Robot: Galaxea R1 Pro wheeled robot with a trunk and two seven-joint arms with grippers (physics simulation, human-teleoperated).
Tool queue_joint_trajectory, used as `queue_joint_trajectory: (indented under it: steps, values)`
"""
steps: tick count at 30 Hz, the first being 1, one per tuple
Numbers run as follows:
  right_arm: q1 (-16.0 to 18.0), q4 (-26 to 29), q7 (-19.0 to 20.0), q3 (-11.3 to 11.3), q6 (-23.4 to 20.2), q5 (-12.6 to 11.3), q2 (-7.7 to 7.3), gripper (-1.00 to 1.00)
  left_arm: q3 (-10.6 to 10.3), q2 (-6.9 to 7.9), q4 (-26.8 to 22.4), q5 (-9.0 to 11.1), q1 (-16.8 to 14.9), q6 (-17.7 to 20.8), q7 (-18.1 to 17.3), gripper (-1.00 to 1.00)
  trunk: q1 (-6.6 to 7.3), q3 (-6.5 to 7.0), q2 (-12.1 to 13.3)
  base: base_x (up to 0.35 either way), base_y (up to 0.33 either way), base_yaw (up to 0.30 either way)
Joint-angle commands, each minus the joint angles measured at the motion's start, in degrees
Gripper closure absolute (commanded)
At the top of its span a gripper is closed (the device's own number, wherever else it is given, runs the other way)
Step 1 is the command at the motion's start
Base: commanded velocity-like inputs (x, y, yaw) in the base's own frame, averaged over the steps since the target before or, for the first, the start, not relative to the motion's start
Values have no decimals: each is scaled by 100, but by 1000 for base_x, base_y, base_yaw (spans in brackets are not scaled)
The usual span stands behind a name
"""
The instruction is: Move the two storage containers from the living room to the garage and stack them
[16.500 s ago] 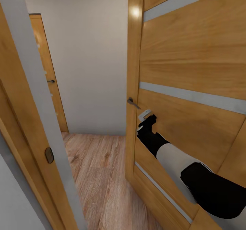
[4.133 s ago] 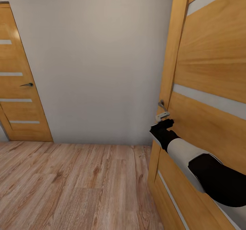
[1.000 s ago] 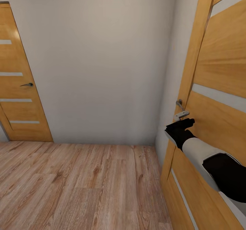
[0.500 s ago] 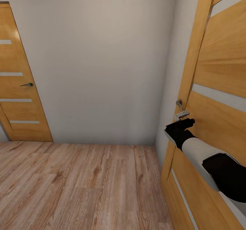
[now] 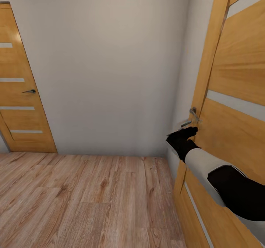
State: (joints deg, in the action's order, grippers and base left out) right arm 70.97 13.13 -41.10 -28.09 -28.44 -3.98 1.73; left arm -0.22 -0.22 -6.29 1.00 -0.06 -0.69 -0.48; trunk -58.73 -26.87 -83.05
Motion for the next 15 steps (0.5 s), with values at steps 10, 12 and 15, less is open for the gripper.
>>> queue_joint_trajectory:
  steps: [10, 12, 15]
  values:
    - [-51, -41, 47, 6, 41, -102, 827, -100, 5, -5, -4, 11, 4, -3, -5, -100, 0, -6, -3, 0, 0, 0]
    - [-143, -51, 136, 0, 226, -115, 827, -100, 5, -5, -4, 13, 5, -2, -5, -100, 0, -6, -3, 0, 0, 0]
    - [-297, -35, 266, -6, 728, -120, 827, -100, 5, -5, -5, 14, 6, -3, -5, -100, 0, -6, -3, 0, 0, 0]
